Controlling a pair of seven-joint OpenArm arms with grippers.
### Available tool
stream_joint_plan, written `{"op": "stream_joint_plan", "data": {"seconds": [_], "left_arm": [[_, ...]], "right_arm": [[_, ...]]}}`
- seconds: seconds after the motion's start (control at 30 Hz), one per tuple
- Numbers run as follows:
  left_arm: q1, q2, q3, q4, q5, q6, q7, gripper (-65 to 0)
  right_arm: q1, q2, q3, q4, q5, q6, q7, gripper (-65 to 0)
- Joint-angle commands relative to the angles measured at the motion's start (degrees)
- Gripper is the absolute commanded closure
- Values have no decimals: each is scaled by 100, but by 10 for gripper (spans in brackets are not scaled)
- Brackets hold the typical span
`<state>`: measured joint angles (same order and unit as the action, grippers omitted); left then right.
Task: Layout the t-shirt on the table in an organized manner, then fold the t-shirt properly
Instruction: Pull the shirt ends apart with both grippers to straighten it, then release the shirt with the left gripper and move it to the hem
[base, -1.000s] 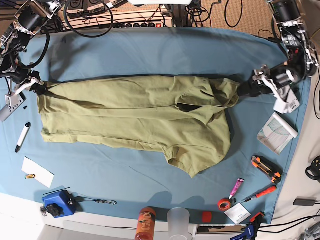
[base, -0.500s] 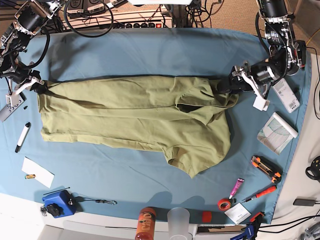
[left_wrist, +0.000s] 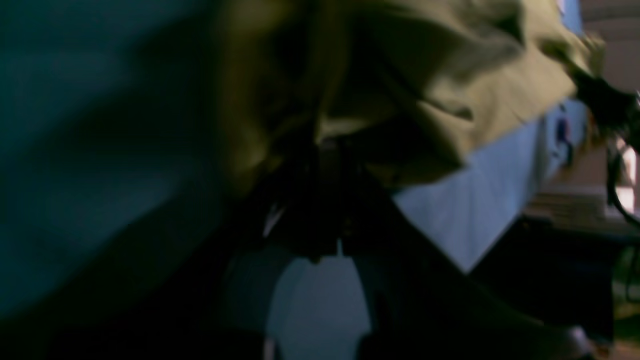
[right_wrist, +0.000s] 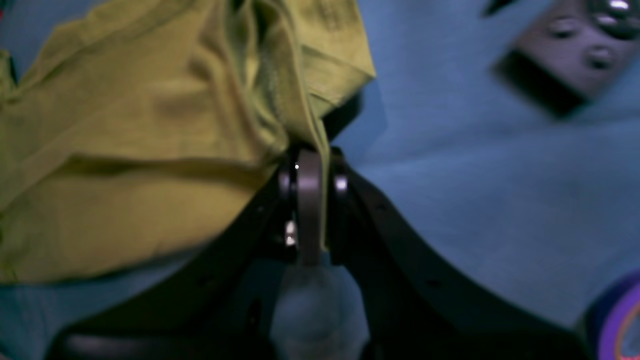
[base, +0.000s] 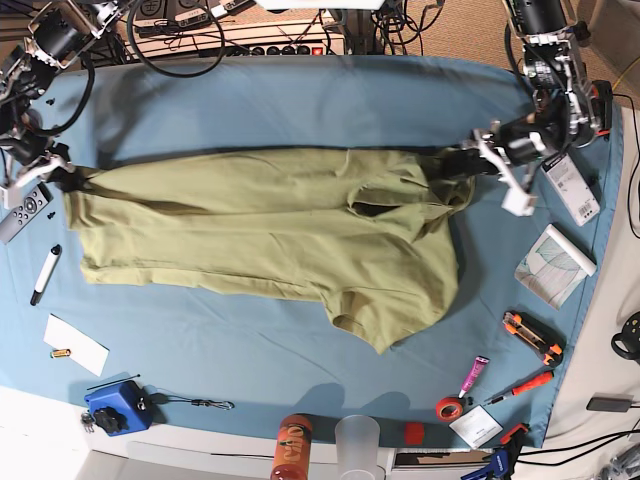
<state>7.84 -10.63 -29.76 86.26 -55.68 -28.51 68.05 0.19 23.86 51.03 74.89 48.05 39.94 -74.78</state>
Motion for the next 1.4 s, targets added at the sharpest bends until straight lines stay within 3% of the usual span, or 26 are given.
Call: {"op": "stream_joint_plan", "data": {"seconds": [0.0,0.37,0.4,0.43,0.5,0.57,0.67,0.8,0.93,1.07,1.23,1.37], "left_arm": [[-22,-116,-120,72,175,39,7,0],[-20,-304,-155,72,-146,-31,138,0],[-20,-306,-155,72,-205,-144,144,-27],[-20,-306,-155,79,-227,-280,144,-103],[-17,-306,-155,105,-260,-352,140,-243],[-20,-308,-157,195,-334,-345,151,-305],[-17,-304,-221,564,-721,-352,424,-307],[11,-304,-466,1386,-737,-361,380,-307],[11,-304,-564,2120,-278,-507,-282,-307],[-92,-354,-131,2258,442,-341,-951,-307],[-442,-367,671,2245,1432,81,-949,-307],[-811,-385,745,2245,1884,103,-946,-307]], "right_arm": [[74,173,48,85,98,6,70,0],[46,173,-83,85,345,6,-476,0],[46,173,-83,85,437,6,-522,0],[44,173,-83,85,560,6,-522,-4],[26,210,-83,85,841,6,-522,-119],[-31,339,-81,85,1279,6,-522,-186],[-48,684,-66,85,1943,6,-522,-187],[-48,1108,136,85,2413,6,-522,-187],[-46,1303,472,85,2719,6,-522,-187],[39,1327,592,85,2522,6,-522,-187],[472,1318,302,85,964,6,-522,-186],[831,1318,-439,83,-181,6,310,-185]]}}
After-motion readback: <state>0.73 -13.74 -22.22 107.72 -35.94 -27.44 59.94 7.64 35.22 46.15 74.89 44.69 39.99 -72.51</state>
